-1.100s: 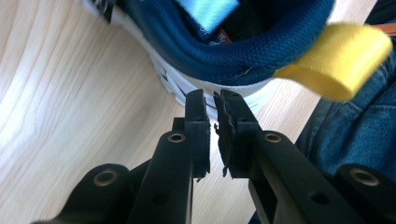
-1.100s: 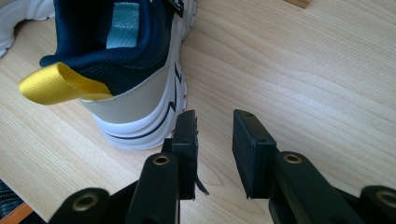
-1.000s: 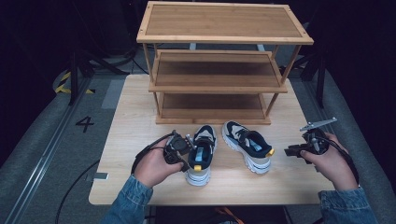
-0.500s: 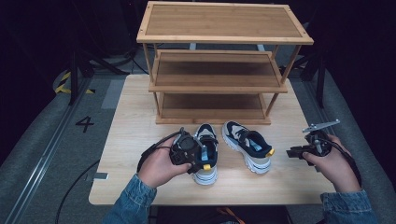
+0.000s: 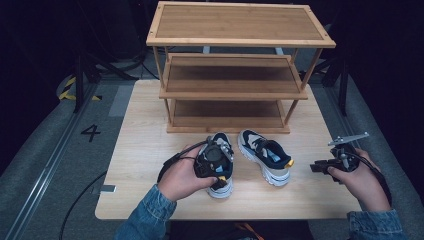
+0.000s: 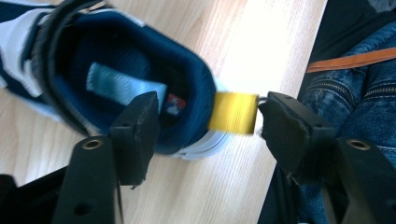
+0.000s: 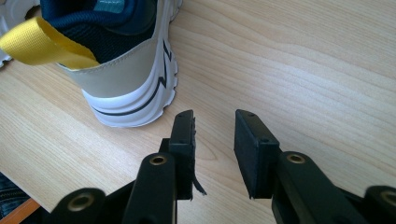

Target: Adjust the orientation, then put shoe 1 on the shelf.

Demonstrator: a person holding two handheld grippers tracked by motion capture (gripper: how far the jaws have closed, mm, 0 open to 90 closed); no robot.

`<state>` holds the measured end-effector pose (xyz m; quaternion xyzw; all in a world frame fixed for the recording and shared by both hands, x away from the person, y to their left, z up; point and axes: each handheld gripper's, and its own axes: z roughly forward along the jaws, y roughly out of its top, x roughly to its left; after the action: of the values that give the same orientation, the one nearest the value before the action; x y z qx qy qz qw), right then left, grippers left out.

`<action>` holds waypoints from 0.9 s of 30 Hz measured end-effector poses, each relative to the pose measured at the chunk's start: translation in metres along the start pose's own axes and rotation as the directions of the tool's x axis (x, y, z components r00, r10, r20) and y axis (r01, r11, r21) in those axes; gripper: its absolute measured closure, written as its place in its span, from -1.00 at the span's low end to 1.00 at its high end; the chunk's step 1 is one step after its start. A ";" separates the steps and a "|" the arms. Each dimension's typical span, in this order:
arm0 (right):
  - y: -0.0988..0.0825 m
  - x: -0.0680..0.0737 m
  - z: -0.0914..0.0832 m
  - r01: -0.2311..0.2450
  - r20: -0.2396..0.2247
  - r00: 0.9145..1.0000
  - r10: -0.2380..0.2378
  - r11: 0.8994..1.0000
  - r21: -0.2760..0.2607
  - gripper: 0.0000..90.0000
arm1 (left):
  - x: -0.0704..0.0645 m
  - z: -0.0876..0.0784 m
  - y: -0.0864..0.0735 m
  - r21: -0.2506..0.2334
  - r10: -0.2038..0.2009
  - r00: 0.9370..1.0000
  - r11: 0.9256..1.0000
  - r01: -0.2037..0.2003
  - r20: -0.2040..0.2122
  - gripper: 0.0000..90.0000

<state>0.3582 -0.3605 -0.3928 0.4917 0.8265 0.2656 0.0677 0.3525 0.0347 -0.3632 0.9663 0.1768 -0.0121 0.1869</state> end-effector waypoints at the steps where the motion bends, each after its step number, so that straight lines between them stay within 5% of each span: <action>1: -0.001 0.000 0.000 0.004 0.003 1.000 -0.004 1.000 -0.001 0.53 | 0.000 0.002 0.002 0.013 -0.010 1.000 1.000 0.010 -0.003 -0.23; 11: -0.006 -0.001 0.000 -0.001 0.009 1.000 0.001 1.000 0.006 0.53 | 0.008 0.028 0.011 0.092 -0.012 1.000 0.996 0.012 0.004 -0.09; 15: -0.005 0.000 0.001 -0.001 0.009 1.000 0.001 1.000 0.009 0.53 | 0.008 0.037 0.010 0.118 0.046 0.999 0.992 -0.048 0.017 0.30; 19: -0.004 0.001 0.001 0.002 0.008 1.000 -0.002 1.000 0.004 0.54 | 0.007 0.037 0.010 0.099 0.075 0.997 0.992 -0.078 0.033 0.48; 27: -0.004 0.000 0.003 0.002 0.003 1.000 -0.002 1.000 0.010 0.55 | 0.008 0.025 0.013 0.094 0.097 0.995 0.991 -0.099 0.027 0.49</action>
<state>0.3564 -0.3609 -0.3968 0.4917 0.8282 0.2606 0.0668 0.3651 0.0172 -0.3827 0.9814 0.1264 -0.0221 0.1429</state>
